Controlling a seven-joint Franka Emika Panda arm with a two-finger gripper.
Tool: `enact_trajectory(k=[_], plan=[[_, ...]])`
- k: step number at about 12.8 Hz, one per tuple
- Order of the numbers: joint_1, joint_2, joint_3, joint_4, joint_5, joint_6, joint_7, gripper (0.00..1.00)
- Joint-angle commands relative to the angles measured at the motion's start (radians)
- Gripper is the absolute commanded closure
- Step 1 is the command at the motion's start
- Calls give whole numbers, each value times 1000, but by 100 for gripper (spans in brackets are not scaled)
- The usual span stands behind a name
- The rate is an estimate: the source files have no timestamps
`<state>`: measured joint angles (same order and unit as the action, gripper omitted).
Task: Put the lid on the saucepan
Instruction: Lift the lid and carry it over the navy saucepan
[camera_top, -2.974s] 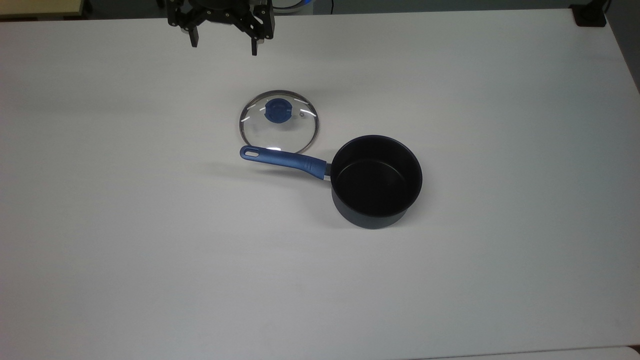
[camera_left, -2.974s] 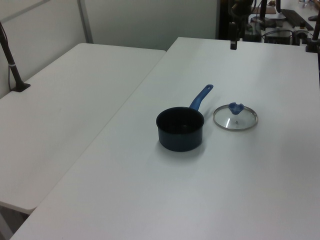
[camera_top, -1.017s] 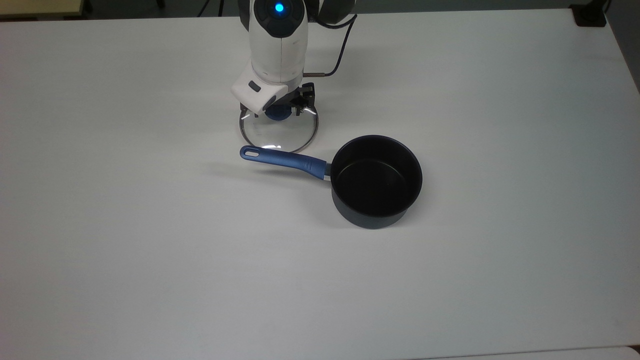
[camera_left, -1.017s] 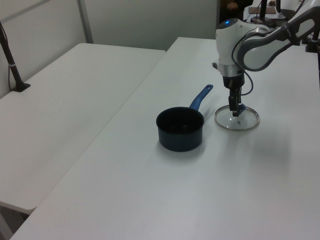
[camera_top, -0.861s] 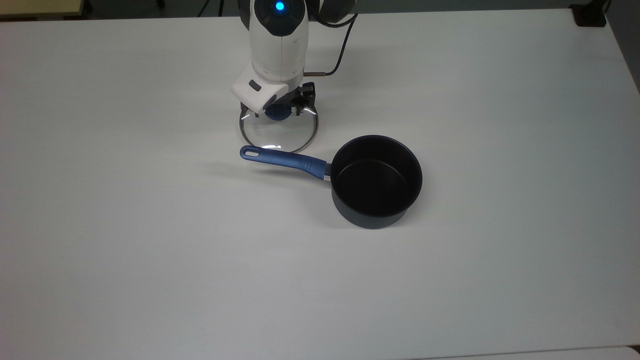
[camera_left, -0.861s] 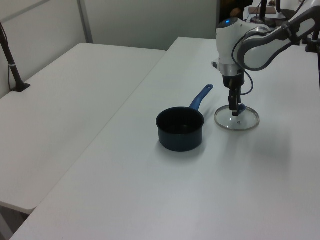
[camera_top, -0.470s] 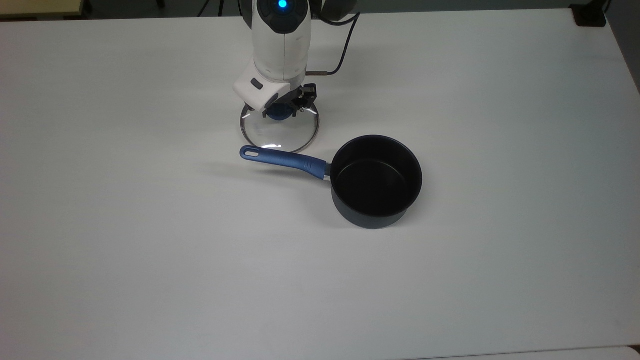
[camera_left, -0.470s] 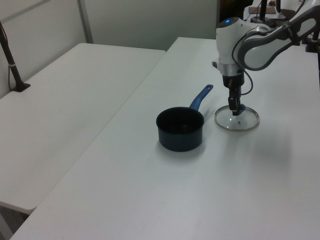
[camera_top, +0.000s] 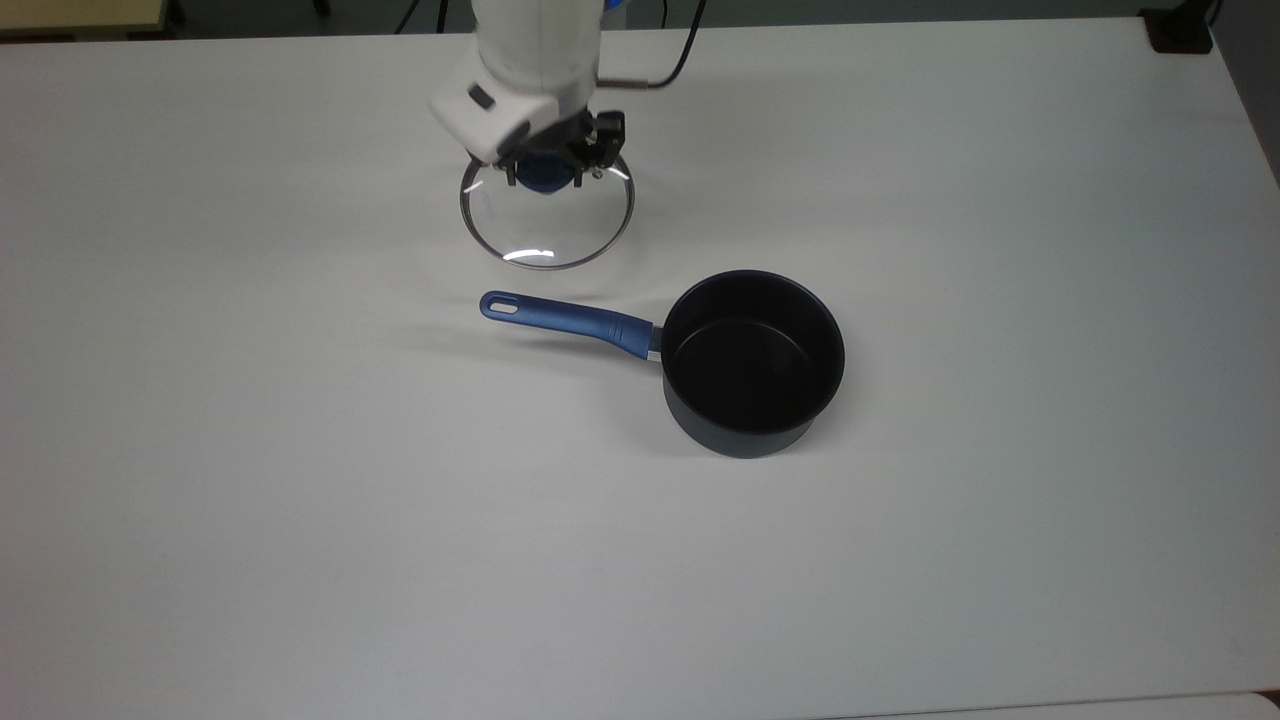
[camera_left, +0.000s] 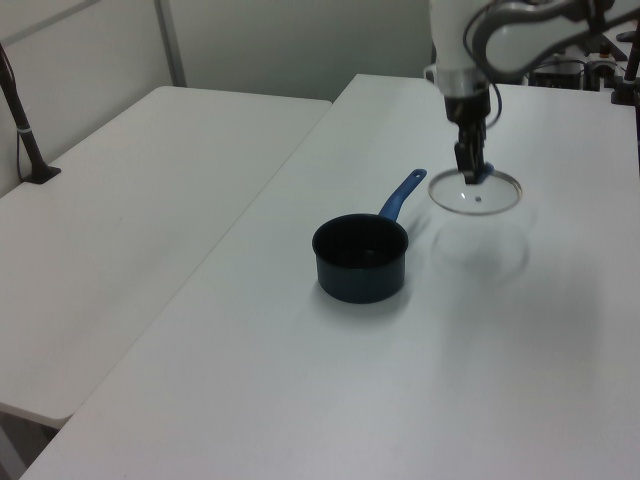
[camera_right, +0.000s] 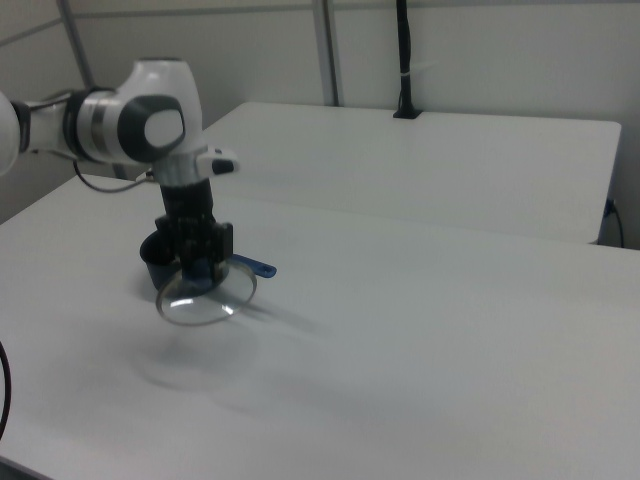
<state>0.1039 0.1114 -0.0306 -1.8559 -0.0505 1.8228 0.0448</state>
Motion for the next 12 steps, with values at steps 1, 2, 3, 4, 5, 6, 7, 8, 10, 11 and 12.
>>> enact_trajectory(k=[1, 2, 3, 4, 5, 6, 7, 8, 10, 11, 12], plan=[[6, 40, -3, 174, 49, -65, 78, 63], [17, 77, 3, 234, 57, -86, 111, 63], [40, 130, 3, 306, 66, -117, 150, 63], [77, 189, 1, 372, 64, -135, 194, 63], [103, 241, 1, 414, 58, -152, 234, 63], [120, 295, 0, 461, 58, -151, 281, 63], [140, 342, 0, 510, 58, -151, 321, 63], [157, 371, -3, 536, 60, -145, 355, 63], [181, 401, -2, 573, 60, -140, 397, 63], [189, 402, 0, 584, 61, -142, 403, 62], [195, 402, 1, 587, 61, -142, 414, 62]])
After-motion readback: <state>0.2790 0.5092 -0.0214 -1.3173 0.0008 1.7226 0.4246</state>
